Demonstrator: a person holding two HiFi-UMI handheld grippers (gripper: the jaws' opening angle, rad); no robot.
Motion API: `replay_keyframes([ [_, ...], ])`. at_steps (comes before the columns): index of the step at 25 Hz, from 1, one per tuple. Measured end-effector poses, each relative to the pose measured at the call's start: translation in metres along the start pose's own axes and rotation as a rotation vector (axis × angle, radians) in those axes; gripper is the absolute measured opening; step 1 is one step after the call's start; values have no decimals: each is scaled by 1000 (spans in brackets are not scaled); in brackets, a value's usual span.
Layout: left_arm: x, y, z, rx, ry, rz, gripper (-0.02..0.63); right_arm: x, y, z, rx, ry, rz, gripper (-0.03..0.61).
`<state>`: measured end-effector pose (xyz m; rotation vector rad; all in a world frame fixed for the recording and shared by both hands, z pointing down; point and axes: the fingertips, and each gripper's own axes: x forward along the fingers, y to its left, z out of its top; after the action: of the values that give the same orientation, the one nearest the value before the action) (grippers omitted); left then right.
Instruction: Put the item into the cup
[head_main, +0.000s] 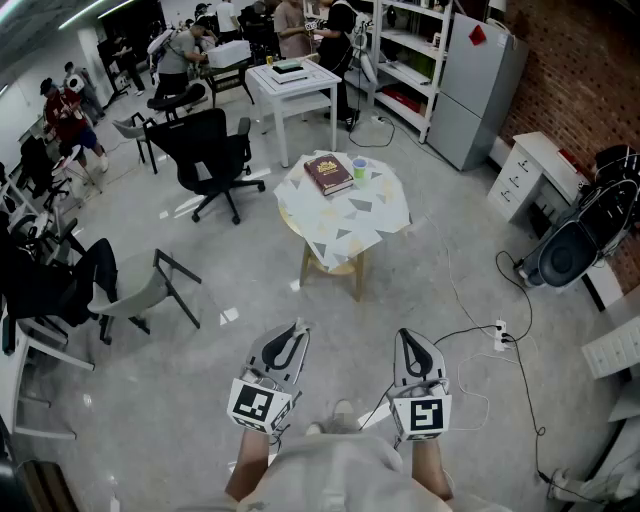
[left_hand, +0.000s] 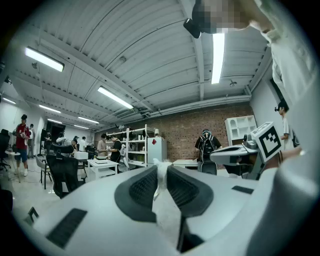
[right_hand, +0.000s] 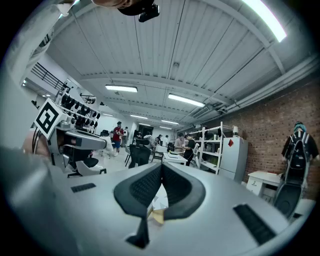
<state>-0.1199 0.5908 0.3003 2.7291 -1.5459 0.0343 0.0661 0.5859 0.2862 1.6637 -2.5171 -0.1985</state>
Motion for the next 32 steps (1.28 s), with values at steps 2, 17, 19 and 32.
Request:
replay_keyframes([
  [2,14,0,2,15,4,2,64,9,-4,3,29,-27,34,8],
  [17,69,-15,5,26,37,49,64,51,-42,-5,61,-51,121,11],
  [19,73,-17,4,28,38,49,64,54,-44,-6,54,-49,131,11],
  [32,105,-1,4,41,14,23,64,85,-53,-15,26,-20,102,9],
])
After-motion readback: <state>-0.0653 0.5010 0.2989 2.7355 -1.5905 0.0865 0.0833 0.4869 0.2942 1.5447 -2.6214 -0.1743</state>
